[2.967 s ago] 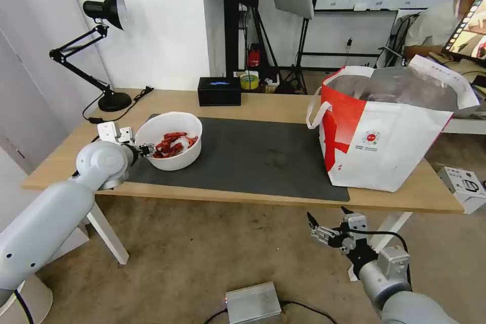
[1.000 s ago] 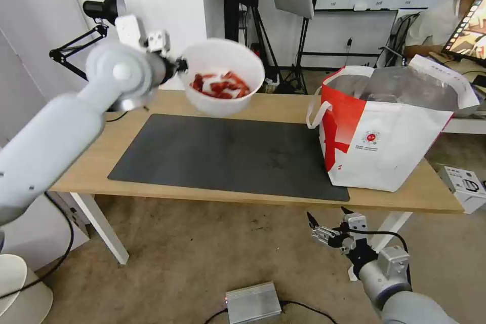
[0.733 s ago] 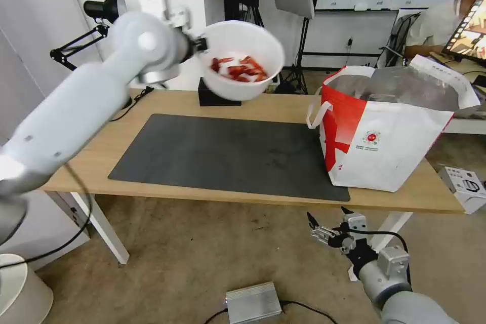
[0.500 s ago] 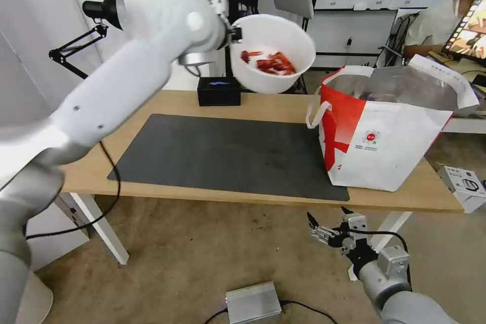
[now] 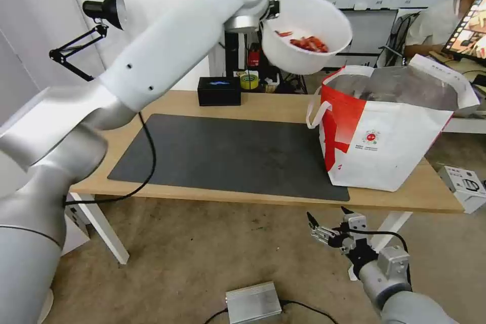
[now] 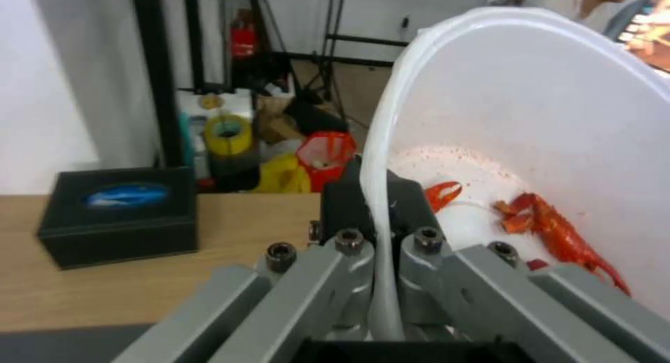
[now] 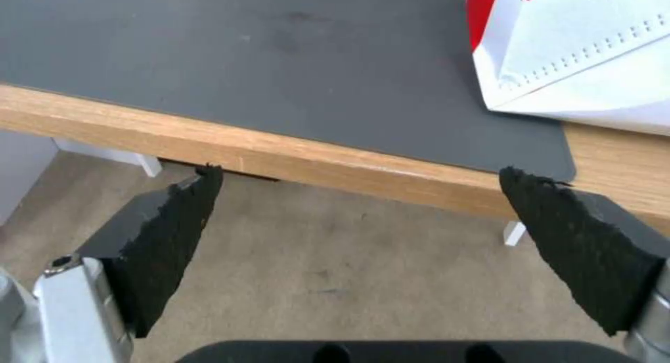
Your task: Pick up the trash from the table and place it into the takeout bag.
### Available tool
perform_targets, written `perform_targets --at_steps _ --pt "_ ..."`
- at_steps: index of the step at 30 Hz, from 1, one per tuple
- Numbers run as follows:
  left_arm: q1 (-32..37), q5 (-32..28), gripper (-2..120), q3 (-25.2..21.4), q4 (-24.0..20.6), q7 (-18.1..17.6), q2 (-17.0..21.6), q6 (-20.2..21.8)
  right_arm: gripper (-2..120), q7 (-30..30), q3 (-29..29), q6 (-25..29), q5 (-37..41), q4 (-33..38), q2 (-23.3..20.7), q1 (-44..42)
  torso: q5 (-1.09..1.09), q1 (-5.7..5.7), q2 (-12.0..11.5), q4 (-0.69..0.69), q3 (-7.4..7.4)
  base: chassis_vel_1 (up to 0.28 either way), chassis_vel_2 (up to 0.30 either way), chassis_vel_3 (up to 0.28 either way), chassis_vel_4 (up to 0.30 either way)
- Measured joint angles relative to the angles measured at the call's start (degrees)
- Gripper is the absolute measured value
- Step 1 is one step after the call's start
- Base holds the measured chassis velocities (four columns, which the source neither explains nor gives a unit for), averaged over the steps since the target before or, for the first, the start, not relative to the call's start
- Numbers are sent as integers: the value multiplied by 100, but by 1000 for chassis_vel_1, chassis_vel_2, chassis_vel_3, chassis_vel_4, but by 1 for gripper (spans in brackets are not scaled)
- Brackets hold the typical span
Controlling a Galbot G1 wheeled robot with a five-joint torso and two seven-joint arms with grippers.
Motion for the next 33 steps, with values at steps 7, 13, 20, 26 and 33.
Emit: perform_targets --at_steps 7,13,20,26,33 --pt "-94 88 0 1 466 24 -745 7 100 0 0 0 0 0 0 0 2 0 0 -3 -1 0 0 0 0" --pt "-131 257 0 121 729 155 -1067 -9 100 0 0 0 0 0 0 0 2 0 0 -3 -1 0 0 0 0" --pt "-25 339 0 373 817 307 -1068 -49 100 0 0 0 0 0 0 0 0 0 0 0 0 0 0 0 0" --pt "132 568 0 557 782 570 -1046 -19 100 0 0 0 0 0 0 0 -1 0 0 0 0 0 0 0 0" --pt "202 884 0 722 696 816 -1038 -49 100 0 0 0 0 0 0 0 -1 0 0 -1 0 0 0 0 0"
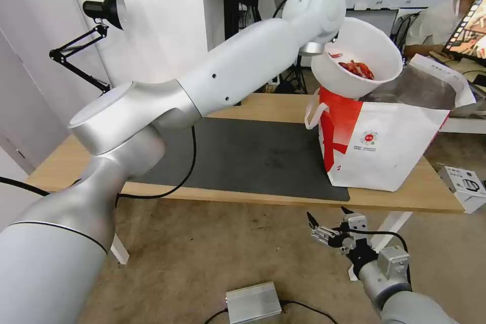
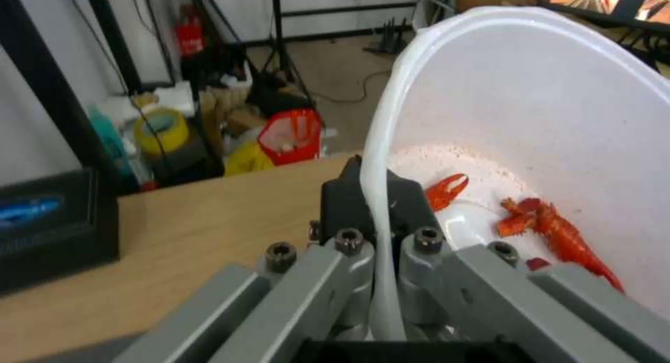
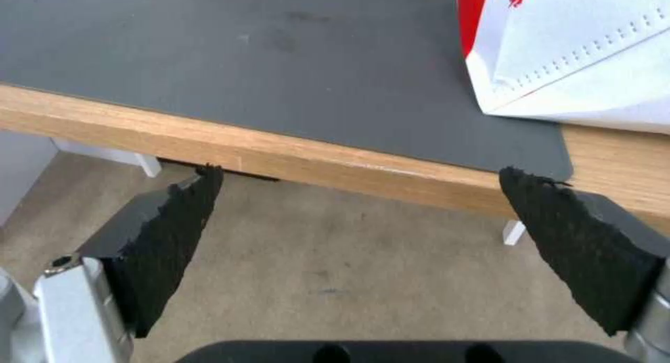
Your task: Pick up the trash from the table and place it into the takeout bag.
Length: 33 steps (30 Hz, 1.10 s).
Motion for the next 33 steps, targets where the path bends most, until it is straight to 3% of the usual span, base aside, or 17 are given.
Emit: perform_targets --at_steps 7,33 --pt "12 266 0 128 -115 224 5 -152 100 0 0 0 0 0 0 0 0 0 0 0 0 0 0 0 0" --pt "182 703 0 561 -158 394 7 -264 100 0 0 0 0 1 0 0 0 0 0 0 0 0 0 0 0"
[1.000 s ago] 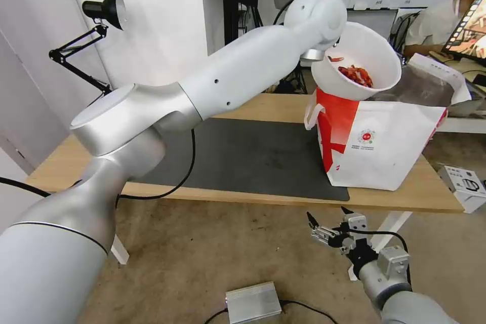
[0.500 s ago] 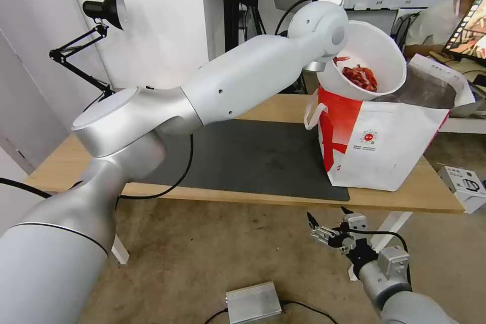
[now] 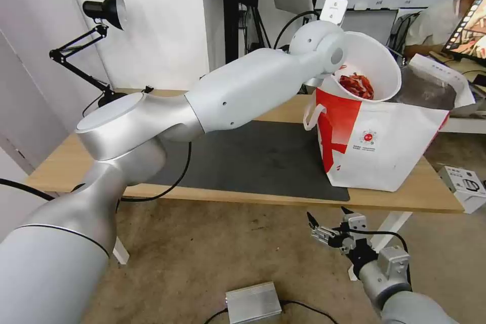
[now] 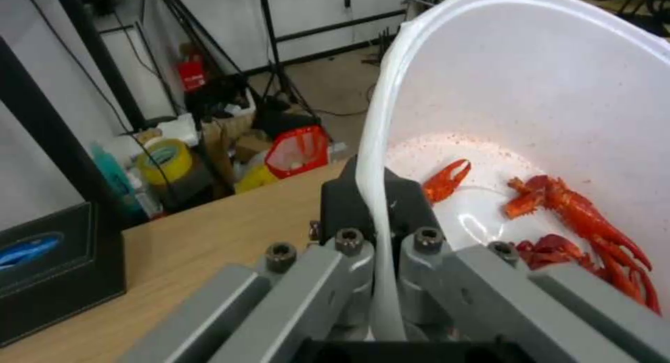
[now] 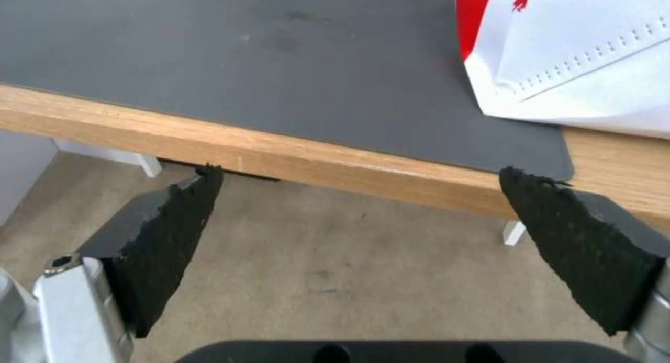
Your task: Pick up the trash from the table and place it into the takeout bag.
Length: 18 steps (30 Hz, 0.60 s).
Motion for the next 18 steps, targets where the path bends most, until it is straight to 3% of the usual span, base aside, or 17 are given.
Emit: perform_targets --at_steps 8,18 --pt "-179 -316 0 -295 182 -74 -3 -78 100 0 0 0 0 0 0 0 0 0 0 1 0 0 0 0 0" --pt "-191 -221 0 -199 186 105 -10 -246 100 0 0 0 0 0 0 0 0 0 0 0 0 0 0 0 0"
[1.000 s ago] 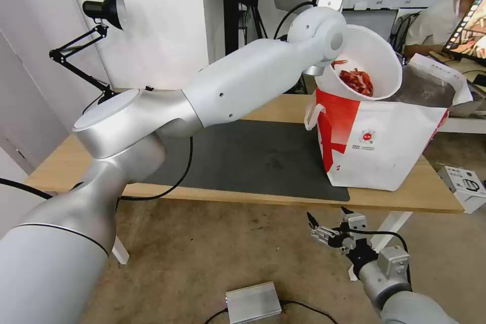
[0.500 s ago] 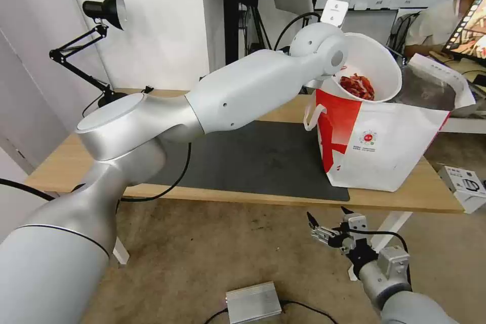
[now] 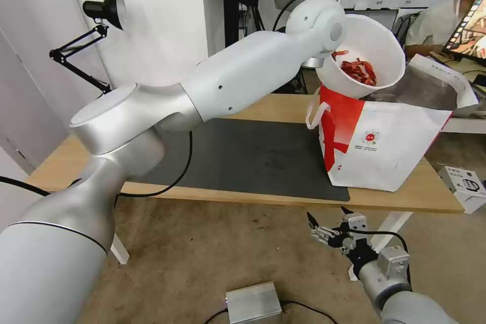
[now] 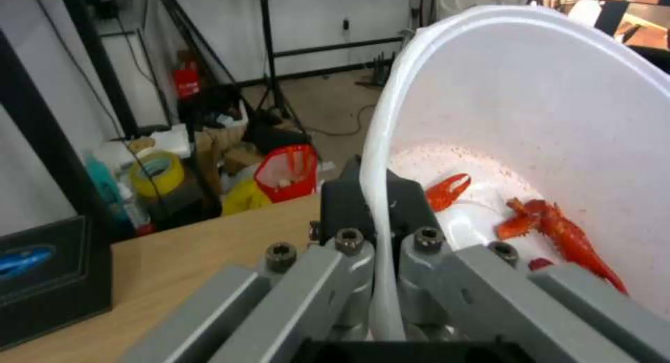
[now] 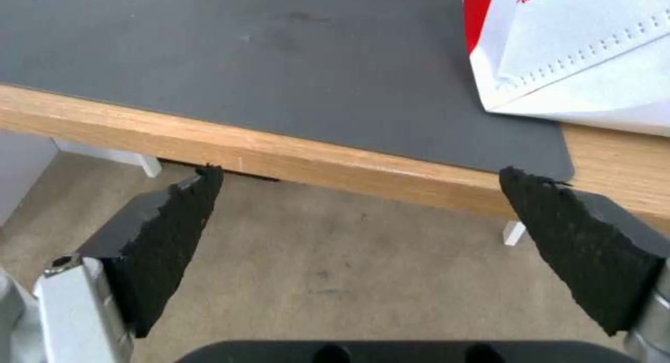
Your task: Pick up the trash from the table and place it into the takeout bag.
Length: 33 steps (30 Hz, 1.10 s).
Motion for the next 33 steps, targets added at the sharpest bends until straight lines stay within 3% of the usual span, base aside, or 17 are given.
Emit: perform_targets --at_steps 14,33 --pt "176 721 0 434 -107 258 -2 -120 100 0 0 0 0 0 0 0 0 0 0 0 0 0 0 0 0" --pt "283 834 0 444 -308 297 9 -83 100 0 0 0 0 0 0 0 0 0 0 0 0 0 0 0 0"
